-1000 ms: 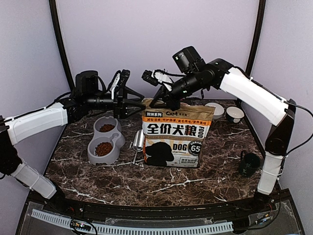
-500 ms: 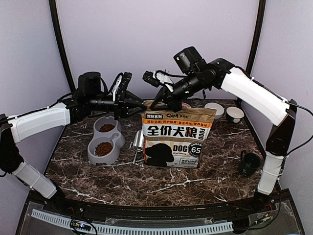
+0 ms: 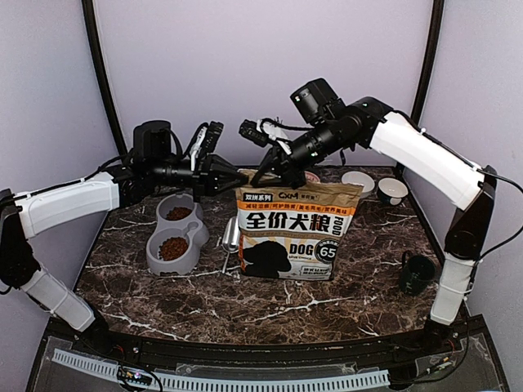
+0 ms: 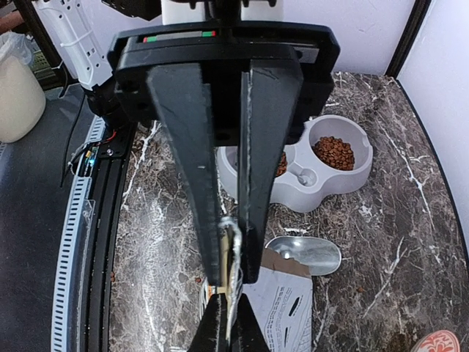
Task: Serve the pet food
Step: Press the seal on the pet food bag.
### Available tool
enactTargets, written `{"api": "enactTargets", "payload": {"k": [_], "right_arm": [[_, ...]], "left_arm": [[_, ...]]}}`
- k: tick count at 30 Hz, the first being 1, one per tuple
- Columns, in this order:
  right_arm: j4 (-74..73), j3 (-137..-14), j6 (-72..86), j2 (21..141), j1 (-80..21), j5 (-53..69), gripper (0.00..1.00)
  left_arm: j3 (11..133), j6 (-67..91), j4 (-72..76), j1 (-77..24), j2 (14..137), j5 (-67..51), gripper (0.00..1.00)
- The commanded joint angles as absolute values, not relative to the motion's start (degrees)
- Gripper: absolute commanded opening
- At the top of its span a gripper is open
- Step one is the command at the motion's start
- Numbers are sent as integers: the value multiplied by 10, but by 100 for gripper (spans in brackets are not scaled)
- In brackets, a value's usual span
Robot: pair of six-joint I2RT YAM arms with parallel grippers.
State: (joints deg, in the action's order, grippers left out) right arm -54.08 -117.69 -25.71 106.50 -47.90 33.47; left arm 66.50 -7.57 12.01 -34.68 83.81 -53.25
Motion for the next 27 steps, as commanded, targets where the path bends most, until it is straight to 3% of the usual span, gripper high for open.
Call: {"api": "enactTargets", "payload": {"k": [1, 4, 8, 10, 19, 27], "right_arm": [[-534, -1176, -261, 1026, -481, 379, 0], [-530, -1169, -258, 1019, -481, 360, 4], [-530, -1131, -256, 1003, -479, 317, 39], [-531, -1113, -253, 996, -477, 302, 43], [-492, -1063, -231, 970, -467, 279, 44], [-477, -1074, -219, 976, -466, 285, 35]], "left_arm": [[662, -78, 134, -349, 837, -544, 0], [659, -77, 138, -349, 832, -541, 0], [656, -78, 143, -349, 826, -537, 0], [655, -76, 143, -349, 825, -537, 0], [653, -73, 150, -349, 823, -542, 0], [652, -74, 150, -349, 823, -544, 0]]}}
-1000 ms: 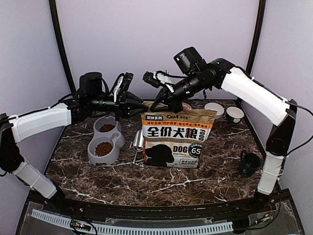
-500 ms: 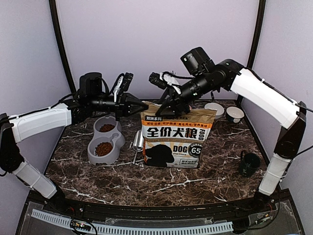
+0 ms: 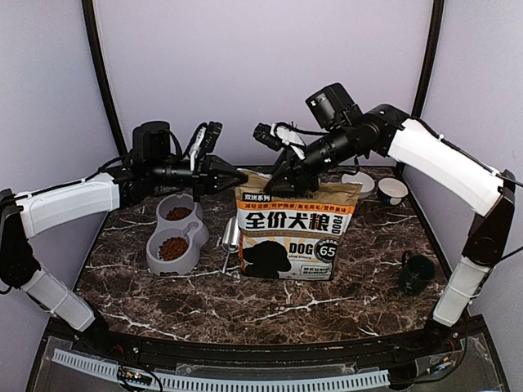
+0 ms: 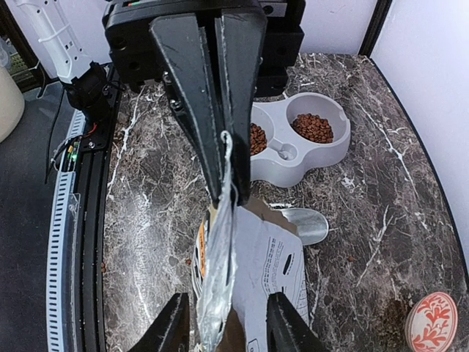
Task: Serve the pet food
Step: Press the seal on the pet food bag.
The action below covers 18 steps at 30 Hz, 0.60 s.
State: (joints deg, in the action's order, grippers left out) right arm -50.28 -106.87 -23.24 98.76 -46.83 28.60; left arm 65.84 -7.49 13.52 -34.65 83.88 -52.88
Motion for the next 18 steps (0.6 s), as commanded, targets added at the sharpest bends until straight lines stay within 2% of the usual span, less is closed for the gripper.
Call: {"api": "enactTargets", "payload": {"k": [1, 5, 10, 18], "right_arm": [[-477, -1077, -218, 979, -466, 285, 33], [-481, -1083, -217, 984, -466, 281, 21], [-491, -1085, -220, 987, -466, 271, 0], [-518, -1098, -198, 992, -451, 238, 0]], "left_arm": [[652, -74, 150, -350, 823, -544, 0], [652, -75, 150, -349, 822, -544, 0], [651, -76, 149, -349, 821, -544, 0], [650, -80, 149, -349, 819, -542, 0]]}}
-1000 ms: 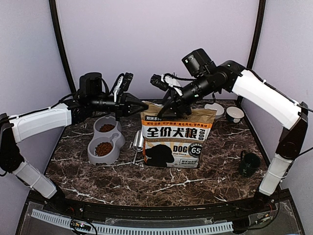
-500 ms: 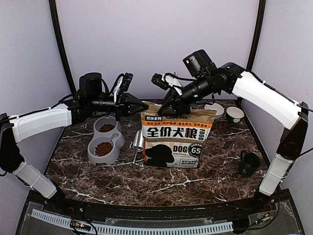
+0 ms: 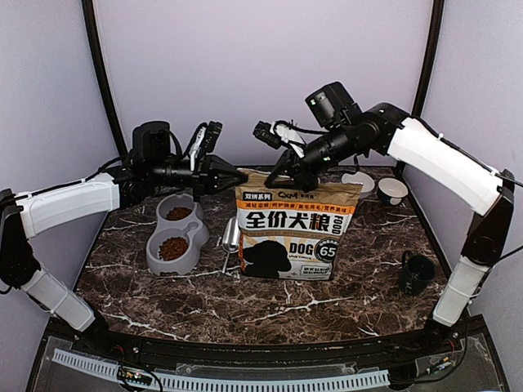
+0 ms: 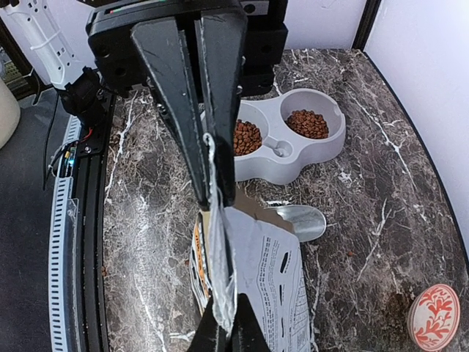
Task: Serve the pet food
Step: Press the seal on the pet food bag.
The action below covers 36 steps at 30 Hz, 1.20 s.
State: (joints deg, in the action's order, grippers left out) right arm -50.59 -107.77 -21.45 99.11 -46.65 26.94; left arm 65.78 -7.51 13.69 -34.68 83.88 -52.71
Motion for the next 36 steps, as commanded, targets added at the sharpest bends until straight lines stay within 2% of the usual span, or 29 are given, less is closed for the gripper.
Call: {"api": "enactTargets", "payload": {"k": [1, 3, 5, 7, 9, 14, 16, 17, 25, 27, 28, 29, 33, 36], "right_arm": [[-518, -1095, -197, 989, -449, 232, 3], [-515, -1085, -196, 982, -447, 225, 27], [-510, -1070, -195, 972, -444, 225, 35], [-503, -1055, -194, 959, -441, 227, 35], [-498, -1040, -193, 949, -438, 232, 31], [-488, -1023, -191, 932, -432, 243, 15], [-486, -1019, -191, 930, -432, 248, 1], [-486, -1018, -191, 928, -431, 250, 0], [-486, -1010, -188, 918, -425, 242, 0], [-482, -1004, -185, 918, -423, 238, 27], [-480, -999, -184, 917, -423, 236, 35], [-478, -993, -183, 908, -422, 236, 39], [-476, -965, -181, 887, -419, 239, 40], [-468, -947, -177, 873, -415, 241, 31]], "left_arm": [[650, -80, 149, -349, 819, -541, 0], [650, -80, 149, -350, 819, -541, 0], [650, -80, 149, -349, 819, -541, 0], [650, -80, 149, -349, 819, -541, 0], [650, -80, 149, -349, 819, -541, 0], [650, -80, 149, -349, 820, -543, 0], [650, -79, 150, -349, 820, -543, 0], [650, -80, 150, -349, 820, -542, 0], [649, -83, 148, -349, 818, -537, 0], [649, -83, 148, -349, 818, -536, 0], [649, -83, 148, -349, 818, -536, 0], [649, -83, 148, -349, 818, -536, 0], [649, -83, 148, -349, 818, -536, 0], [649, -83, 148, -349, 818, -537, 0]]}}
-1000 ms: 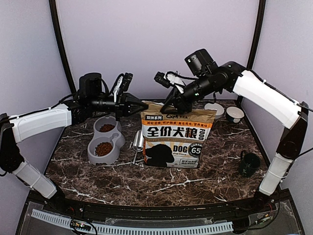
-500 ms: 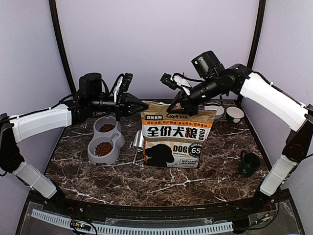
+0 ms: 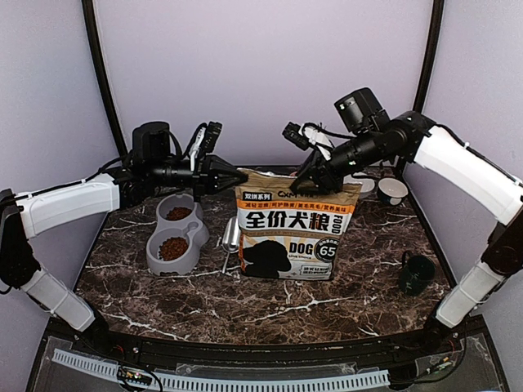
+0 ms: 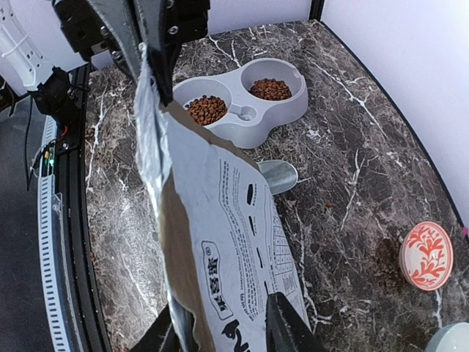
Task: Serve the pet food
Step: Press the seal on the pet food bag.
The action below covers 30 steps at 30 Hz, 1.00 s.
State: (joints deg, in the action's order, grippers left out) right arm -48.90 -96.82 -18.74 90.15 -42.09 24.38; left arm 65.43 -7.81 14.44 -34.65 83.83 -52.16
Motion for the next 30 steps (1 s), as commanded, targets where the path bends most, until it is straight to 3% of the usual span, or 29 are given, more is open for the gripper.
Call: {"api": "enactTargets", "payload": {"k": [1, 5, 11, 14, 17, 25, 30], "right_arm": [[-465, -942, -176, 869, -414, 242, 26], [-458, -929, -174, 858, -408, 242, 0], [-455, -923, -172, 853, -399, 243, 0], [-453, -918, -171, 851, -397, 235, 25], [-452, -908, -173, 845, -395, 235, 36], [-447, -876, -173, 814, -384, 235, 35], [-440, -850, -168, 793, -379, 234, 22]], "left_arm": [[649, -83, 148, -349, 818, -537, 0], [649, -83, 149, -349, 818, -538, 0], [649, -85, 148, -349, 814, -538, 0], [649, -86, 147, -349, 812, -539, 0], [649, -87, 147, -349, 811, -538, 0], [649, -83, 150, -349, 812, -540, 0], [649, -84, 150, -349, 815, -538, 0]]}}
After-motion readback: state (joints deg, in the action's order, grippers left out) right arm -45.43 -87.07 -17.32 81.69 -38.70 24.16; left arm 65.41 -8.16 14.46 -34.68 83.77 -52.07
